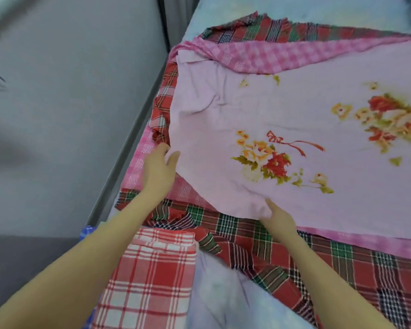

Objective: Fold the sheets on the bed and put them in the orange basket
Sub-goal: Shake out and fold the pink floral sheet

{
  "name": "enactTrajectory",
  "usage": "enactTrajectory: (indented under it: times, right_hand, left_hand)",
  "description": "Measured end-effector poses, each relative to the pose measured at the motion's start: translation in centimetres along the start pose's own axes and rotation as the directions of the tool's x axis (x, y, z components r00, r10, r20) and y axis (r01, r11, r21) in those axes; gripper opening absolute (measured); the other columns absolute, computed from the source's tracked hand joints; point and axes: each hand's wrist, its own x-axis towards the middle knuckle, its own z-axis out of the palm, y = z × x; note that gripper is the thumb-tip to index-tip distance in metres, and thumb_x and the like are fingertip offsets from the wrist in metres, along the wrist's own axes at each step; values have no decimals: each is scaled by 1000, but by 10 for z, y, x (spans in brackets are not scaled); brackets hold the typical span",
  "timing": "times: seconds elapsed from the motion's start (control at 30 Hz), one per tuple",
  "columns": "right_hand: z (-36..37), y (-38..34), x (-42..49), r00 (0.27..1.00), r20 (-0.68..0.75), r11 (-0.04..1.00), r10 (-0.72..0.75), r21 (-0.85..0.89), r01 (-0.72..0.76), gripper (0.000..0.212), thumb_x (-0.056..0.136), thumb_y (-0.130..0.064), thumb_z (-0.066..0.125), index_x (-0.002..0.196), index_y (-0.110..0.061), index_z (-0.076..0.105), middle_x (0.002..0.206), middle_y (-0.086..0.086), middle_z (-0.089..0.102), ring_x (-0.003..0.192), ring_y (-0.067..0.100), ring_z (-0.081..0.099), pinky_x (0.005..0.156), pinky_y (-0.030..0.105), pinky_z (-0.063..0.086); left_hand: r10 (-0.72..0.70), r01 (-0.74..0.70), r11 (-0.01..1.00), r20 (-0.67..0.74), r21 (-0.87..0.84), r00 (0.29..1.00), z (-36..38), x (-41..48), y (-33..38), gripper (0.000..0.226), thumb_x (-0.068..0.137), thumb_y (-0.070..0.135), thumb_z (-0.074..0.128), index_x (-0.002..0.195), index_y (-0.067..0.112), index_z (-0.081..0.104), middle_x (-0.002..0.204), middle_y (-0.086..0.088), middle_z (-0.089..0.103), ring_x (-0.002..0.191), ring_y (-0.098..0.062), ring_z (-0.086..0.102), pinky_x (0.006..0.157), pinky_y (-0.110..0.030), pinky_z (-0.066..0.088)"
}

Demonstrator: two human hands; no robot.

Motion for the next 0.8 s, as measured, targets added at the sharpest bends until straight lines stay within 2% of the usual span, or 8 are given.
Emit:
enactTrajectory:
  times: [0.07, 0.1, 0.17, 0.27, 0.43, 0.53, 0.67, 0.8]
  right_hand:
    - [-19, 30, -37, 994, -92, 992, 54, 123, -43, 58, 93, -24, 56, 146, -17, 34, 137, 12, 52, 115, 30, 56, 86, 33, 42]
    - [-25, 44, -49, 990, -115, 986, 79, 155, -60, 58, 92, -23, 58, 145, -18, 36, 130, 14, 58, 107, 30, 59, 79, 32, 42]
    - [-47, 75, -76, 979, -142, 972, 148, 204, -118, 55, 91, -21, 57, 143, -17, 39, 119, 16, 64, 96, 30, 61, 72, 32, 41]
    - [-85, 127, -113, 952, -200, 943, 230, 287, -168, 52, 91, -17, 57, 141, -14, 42, 120, 16, 63, 104, 31, 60, 78, 33, 42]
    - [-158, 240, -174, 912, -294, 901, 287, 406, -153, 52, 91, -16, 55, 141, -14, 41, 123, 16, 61, 103, 30, 61, 82, 33, 45]
    - [-193, 297, -204, 900, -340, 903, 273, 414, -117, 52, 93, -21, 54, 143, -16, 39, 133, 14, 55, 105, 29, 60, 78, 31, 44]
    - [-254, 428, -264, 867, -405, 904, 291, 412, -111, 49, 92, -19, 55, 140, -15, 43, 120, 15, 63, 107, 31, 59, 83, 34, 44]
    - [-284, 493, -300, 846, -419, 885, 328, 451, -120, 49, 91, -20, 56, 139, -14, 44, 117, 13, 64, 106, 31, 59, 84, 35, 44]
  left_hand:
    - [126, -128, 991, 57, 37, 990, 17, -17, 48, 16, 96, 20, 51, 100, 6, 57, 81, -10, 60, 68, -27, 54, 56, -31, 39]
    - [172, -176, 983, 79, 51, 982, 25, -24, 68, 16, 95, 17, 51, 99, 4, 59, 81, -8, 59, 69, -24, 50, 55, -33, 28]
    - [271, -279, 958, 115, 64, 956, 46, -40, 113, 16, 95, 13, 50, 97, 2, 61, 82, -10, 62, 71, -23, 49, 57, -32, 22]
    - [383, -399, 912, 147, 99, 912, 81, -70, 178, 15, 93, 14, 51, 86, 4, 60, 79, -16, 64, 73, -30, 55, 58, -32, 28]
    - [543, -577, 809, 234, 111, 806, 157, -153, 288, 20, 92, 15, 54, 78, 4, 61, 73, -16, 65, 71, -34, 58, 61, -39, 41]
    - [541, -580, 802, 237, 144, 807, 198, -194, 338, 22, 90, 17, 55, 72, 3, 59, 70, -12, 65, 71, -31, 58, 63, -37, 41]
    - [573, -610, 785, 246, 107, 782, 286, -293, 433, 25, 87, 17, 56, 70, 0, 60, 67, -14, 66, 70, -32, 60, 68, -42, 48]
    - [605, -649, 756, 290, 80, 741, 343, -348, 489, 26, 88, 14, 54, 69, -3, 60, 67, -17, 64, 69, -32, 58, 68, -41, 48]
